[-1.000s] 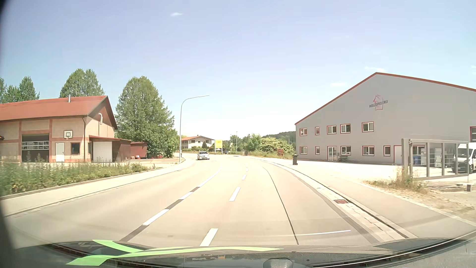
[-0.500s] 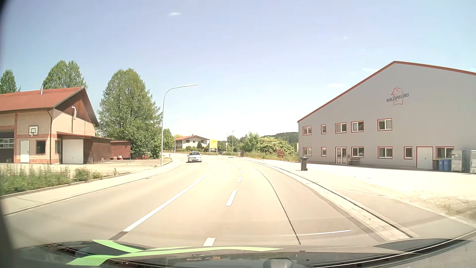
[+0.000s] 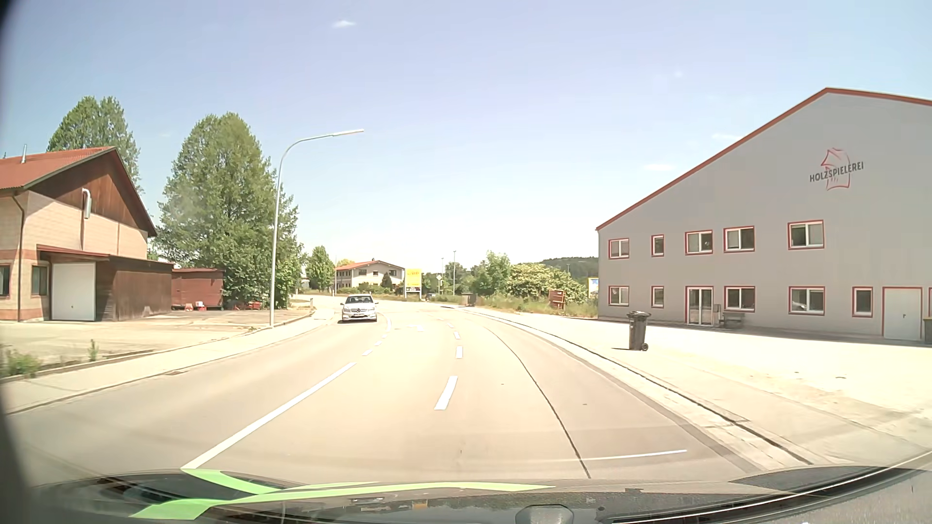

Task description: Follow the waypoints while adhering to traffic rules and regulations

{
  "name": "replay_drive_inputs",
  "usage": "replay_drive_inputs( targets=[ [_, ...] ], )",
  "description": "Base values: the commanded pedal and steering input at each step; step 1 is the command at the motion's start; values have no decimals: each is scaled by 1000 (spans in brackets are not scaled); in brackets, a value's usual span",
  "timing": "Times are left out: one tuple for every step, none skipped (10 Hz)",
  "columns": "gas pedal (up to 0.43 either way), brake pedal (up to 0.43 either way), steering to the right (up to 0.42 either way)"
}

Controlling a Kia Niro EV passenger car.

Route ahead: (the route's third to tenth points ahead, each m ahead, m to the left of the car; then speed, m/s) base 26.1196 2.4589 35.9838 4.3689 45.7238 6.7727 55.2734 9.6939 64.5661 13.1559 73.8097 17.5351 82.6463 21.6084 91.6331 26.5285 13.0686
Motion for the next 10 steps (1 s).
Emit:
replay_drive_inputs(
  targets=[
    [110, 0, -15],
    [98, 0, -17],
    [98, 0, -19],
    [98, 0, -20],
    [110, 0, -20],
    [110, 0, -20],
    [130, 0, -20],
    [130, 0, -22],
    [130, 0, -23],
    [130, 0, -23]
  ],
)
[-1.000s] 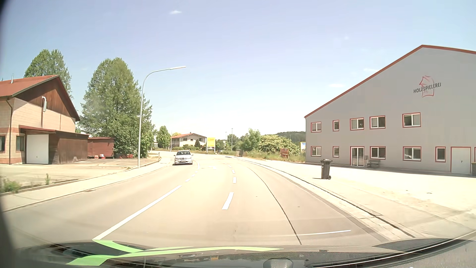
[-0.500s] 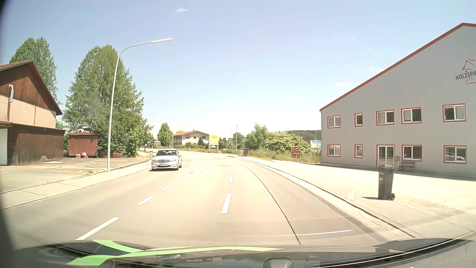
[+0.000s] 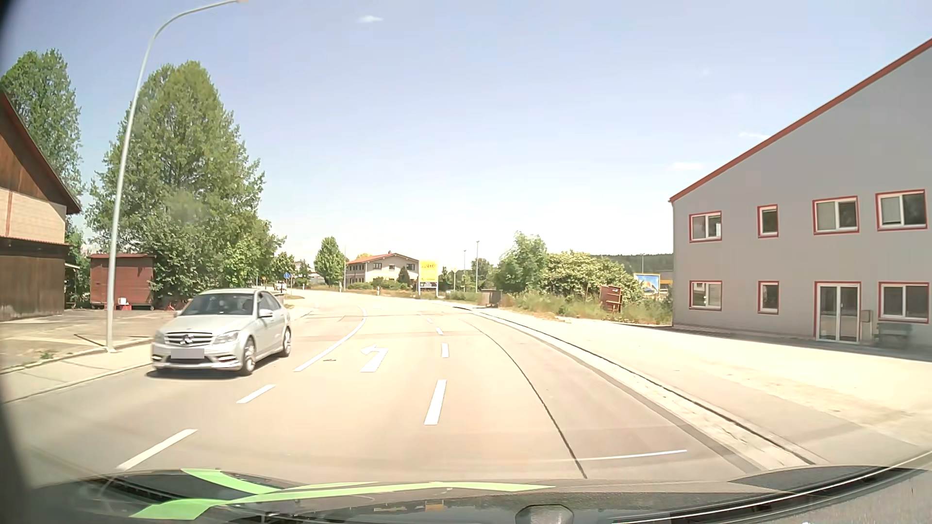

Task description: Follow the waypoints while adhering to traffic rules and regulations

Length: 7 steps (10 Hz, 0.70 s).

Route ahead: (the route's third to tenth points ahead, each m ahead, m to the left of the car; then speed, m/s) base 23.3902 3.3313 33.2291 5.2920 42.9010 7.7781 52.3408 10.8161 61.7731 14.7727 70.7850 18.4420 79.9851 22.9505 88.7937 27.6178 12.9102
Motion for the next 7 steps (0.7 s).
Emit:
replay_drive_inputs(
  targets=[
    [130, 0, -23],
    [130, 0, -24],
    [130, 0, -24],
    [110, 0, -26],
    [98, 0, -30],
    [98, 0, -31],
    [110, 0, -32]
  ],
)
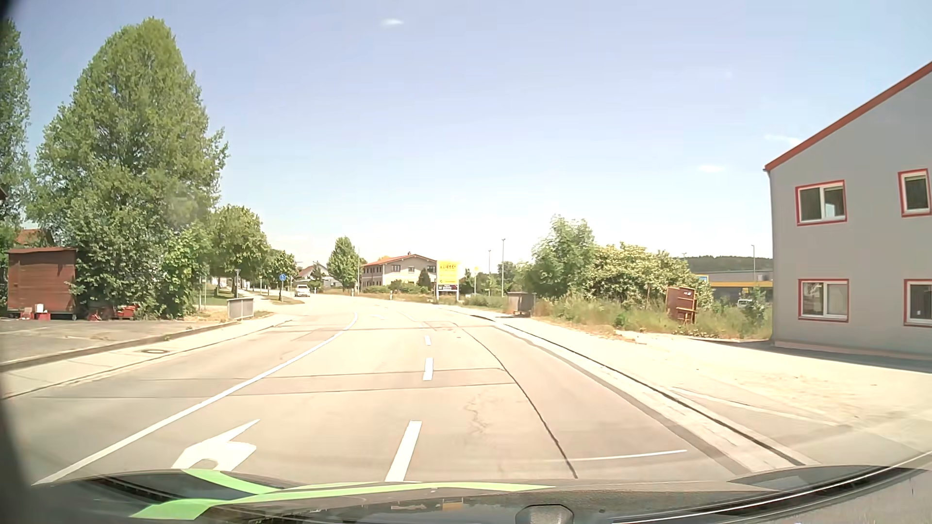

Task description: Follow the waypoints while adhering to traffic rules and regulations

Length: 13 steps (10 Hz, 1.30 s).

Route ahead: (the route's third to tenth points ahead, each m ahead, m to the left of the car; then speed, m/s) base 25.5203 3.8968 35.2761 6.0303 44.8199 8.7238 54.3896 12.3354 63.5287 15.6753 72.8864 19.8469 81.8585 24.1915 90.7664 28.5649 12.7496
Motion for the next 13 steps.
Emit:
replay_drive_inputs(
  targets=[
    [118, 0, -32],
    [130, 0, -32],
    [130, 0, -33],
    [138, 0, -34],
    [138, 0, -35],
    [138, 0, -35],
    [138, 0, -36],
    [138, 0, -36],
    [150, 0, -36],
    [150, 0, -37],
    [150, 0, -38],
    [150, 0, -38],
    [150, 0, -38]
  ],
)
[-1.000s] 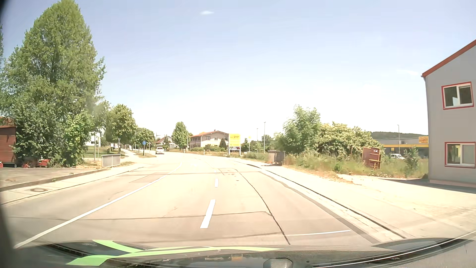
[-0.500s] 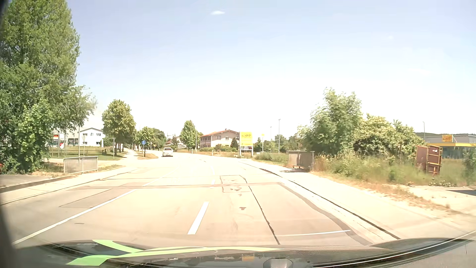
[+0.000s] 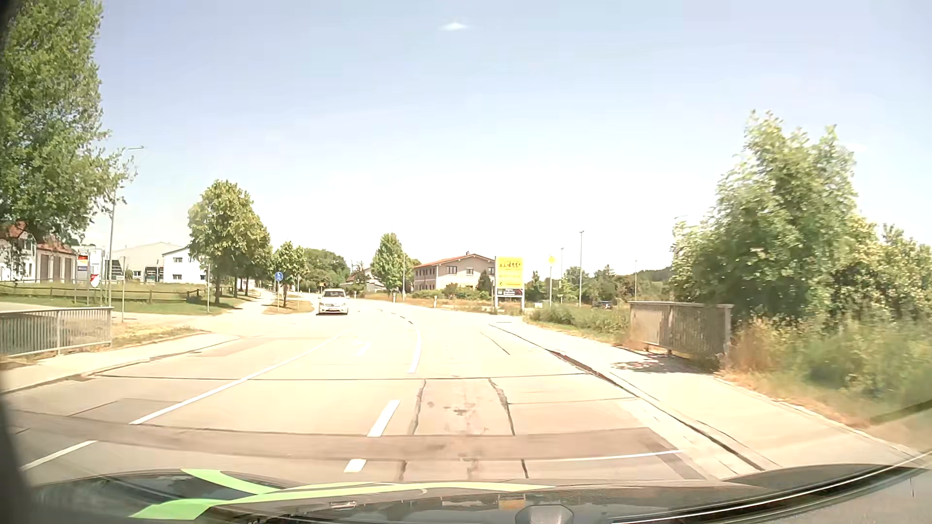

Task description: Follow the waypoints while adhering to traffic rules and regulations

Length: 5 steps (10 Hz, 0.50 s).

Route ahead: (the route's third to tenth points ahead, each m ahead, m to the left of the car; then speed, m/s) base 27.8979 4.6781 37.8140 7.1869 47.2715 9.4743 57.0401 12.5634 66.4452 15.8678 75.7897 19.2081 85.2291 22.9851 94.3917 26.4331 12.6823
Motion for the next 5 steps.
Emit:
replay_drive_inputs(
  targets=[
    [150, 0, -39],
    [150, 0, -40],
    [150, 0, -40],
    [150, 0, -41],
    [150, 0, -41]
  ],
)
